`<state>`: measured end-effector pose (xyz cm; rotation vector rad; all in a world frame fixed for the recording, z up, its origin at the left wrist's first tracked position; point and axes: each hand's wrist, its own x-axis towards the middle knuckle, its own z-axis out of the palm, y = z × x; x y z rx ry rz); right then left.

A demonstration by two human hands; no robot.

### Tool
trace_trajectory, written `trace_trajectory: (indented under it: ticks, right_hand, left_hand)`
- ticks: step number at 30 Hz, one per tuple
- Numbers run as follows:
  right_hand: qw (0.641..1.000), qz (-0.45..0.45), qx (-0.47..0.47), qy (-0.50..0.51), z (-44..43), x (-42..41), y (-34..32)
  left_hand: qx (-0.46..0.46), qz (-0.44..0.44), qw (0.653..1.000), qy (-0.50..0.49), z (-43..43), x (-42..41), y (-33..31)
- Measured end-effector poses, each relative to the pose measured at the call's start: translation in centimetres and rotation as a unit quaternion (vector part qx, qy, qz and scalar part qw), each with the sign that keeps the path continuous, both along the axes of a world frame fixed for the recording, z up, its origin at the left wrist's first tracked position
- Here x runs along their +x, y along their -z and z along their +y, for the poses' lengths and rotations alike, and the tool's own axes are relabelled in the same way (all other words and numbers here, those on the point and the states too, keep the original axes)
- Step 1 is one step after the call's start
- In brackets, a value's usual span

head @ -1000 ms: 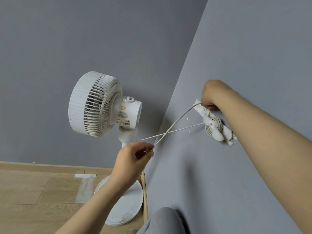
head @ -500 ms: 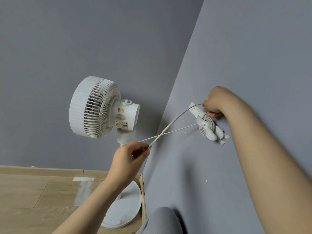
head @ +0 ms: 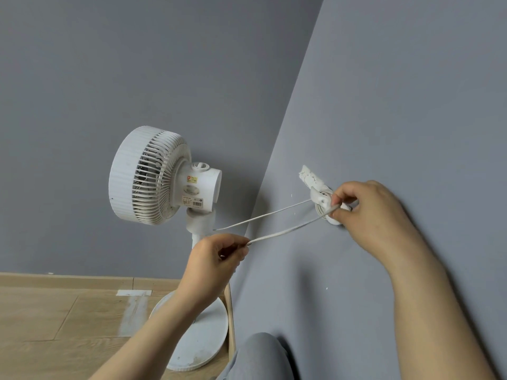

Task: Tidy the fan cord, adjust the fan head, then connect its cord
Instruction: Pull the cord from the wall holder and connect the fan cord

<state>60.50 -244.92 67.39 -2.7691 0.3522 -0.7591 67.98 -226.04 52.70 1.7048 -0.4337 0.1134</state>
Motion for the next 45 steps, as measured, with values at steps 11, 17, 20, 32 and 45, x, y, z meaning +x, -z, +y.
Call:
trace_trajectory:
  ticks: [11, 17, 20, 32, 45]
  right_hand:
    - [0.995, -0.035, 0.078, 0.041, 0.3, -2.0, 4.8]
    - [0.989, -0.009, 0.135, 0.063, 0.8, -2.7, 6.9]
    - [0.986, -0.004, 0.157, 0.056, 0.9, -2.6, 7.4]
    - [0.982, -0.016, 0.184, 0.032, 0.8, -0.1, 10.2]
    - [0.970, -0.007, 0.242, 0.005, 1.0, 2.4, 10.4]
  left_hand:
    - [0.026, -0.020, 0.999, 0.020, -0.9, -0.8, -0.2]
    - [0.045, -0.040, 0.997, 0.040, -0.9, -1.2, -0.3]
    - [0.058, -0.029, 0.997, 0.042, -0.8, -1.1, 0.0]
    - [0.132, 0.050, 0.979, 0.149, -1.7, -0.5, 0.9]
    - [0.115, 0.122, 0.976, 0.141, -2.1, 1.1, 2.2]
